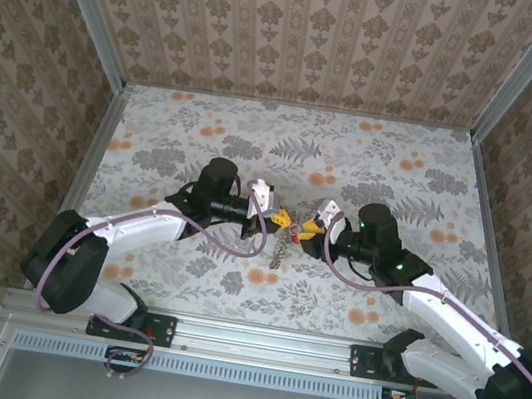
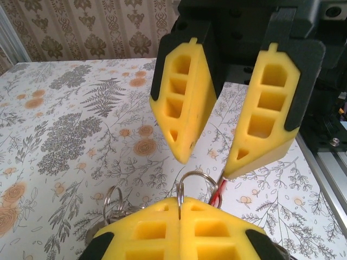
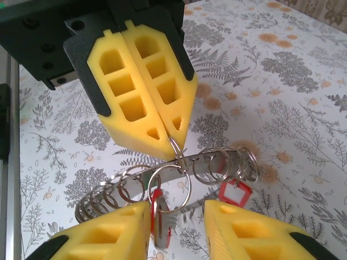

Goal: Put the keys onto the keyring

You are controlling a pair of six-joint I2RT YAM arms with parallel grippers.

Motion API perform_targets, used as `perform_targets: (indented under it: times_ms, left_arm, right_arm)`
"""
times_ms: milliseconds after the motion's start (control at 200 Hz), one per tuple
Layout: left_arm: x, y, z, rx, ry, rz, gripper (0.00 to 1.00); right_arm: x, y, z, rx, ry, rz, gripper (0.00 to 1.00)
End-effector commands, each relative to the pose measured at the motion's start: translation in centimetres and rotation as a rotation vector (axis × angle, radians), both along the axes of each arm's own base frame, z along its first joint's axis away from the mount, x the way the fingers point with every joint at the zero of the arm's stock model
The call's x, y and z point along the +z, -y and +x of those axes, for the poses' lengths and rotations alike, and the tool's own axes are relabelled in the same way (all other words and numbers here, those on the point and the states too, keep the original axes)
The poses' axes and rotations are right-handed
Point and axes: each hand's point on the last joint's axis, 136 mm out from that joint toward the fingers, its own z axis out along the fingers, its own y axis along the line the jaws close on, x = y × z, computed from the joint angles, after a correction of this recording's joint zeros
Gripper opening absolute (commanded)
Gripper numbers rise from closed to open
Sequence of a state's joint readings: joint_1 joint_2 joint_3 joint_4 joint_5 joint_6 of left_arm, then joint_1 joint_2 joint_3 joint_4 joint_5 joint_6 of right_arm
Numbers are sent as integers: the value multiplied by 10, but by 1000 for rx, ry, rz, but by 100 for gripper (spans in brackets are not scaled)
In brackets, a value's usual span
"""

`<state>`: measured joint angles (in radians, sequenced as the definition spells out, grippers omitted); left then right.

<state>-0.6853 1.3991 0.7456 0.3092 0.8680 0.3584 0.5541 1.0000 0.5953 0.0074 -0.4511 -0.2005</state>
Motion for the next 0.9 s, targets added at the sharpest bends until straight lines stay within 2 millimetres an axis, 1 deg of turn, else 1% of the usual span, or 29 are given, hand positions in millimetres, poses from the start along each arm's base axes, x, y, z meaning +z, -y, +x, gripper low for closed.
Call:
perform_targets:
  times_ms: [0,55,140,200,325,415,530,625,895]
  left_arm:
    - [17,-2,-3,-12,31,-50,0]
    - [17,-2,-3,-11,29,-49,0]
    - [17,-1,-3,-10,29,-49,0]
    - [17,-1,-2,-10,31,-49,0]
    - [17,-2,-3,-9,29,-45,0]
    - [16,-1,-3,-11,27,-42,0]
    - [17,-1,-4,-16,26,-43,0]
    - [17,-1,-4,-18,25,-44,0]
    - [19,-1,-4,-22,23,-46,0]
  right_arm:
    - [0,2,-6,11,-34,-10,38]
    - [5,1,-6,18,-22,-6,40]
    - [4,4,3,-14,-4,-26,38]
    - [8,2,6,-11,13,-36,36]
    - [29,-2,10,-13,98,15,40]
    - [37,-6,9,21,147,14,39]
    - [33,-9,9,65,139,-39,38]
    - [33,-14,6,107,136,-43,31]
    - [22,-19,3,171,130,-94,29]
